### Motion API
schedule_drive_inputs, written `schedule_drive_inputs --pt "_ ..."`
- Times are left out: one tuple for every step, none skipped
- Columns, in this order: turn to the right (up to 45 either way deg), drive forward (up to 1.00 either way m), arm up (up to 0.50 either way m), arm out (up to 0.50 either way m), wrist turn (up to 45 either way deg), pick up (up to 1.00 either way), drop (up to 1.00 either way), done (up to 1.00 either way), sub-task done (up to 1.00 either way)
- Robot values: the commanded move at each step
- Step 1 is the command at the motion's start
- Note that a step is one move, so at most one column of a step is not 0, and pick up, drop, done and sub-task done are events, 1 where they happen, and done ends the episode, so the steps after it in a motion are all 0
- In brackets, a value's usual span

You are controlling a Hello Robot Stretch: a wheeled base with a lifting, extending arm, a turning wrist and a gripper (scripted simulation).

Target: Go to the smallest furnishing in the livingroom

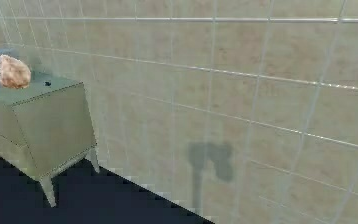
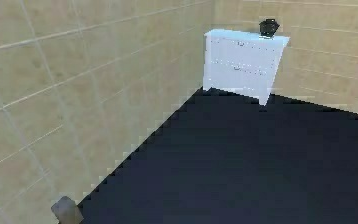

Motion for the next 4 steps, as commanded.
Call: schedule_drive_inputs --pt "45.0 0.00 0.00 0.00 0.0 0.00 0.00 0.00 0.00" --pt "45.0 0.00 0.00 0.00 0.0 0.00 0.00 0.00 0.00" --pt "45.0 0.00 0.00 0.00 0.0 0.00 0.00 0.00 0.00" --pt "33.0 0.00 0.00 0.00 0.0 0.00 0.00 0.00 0.00"
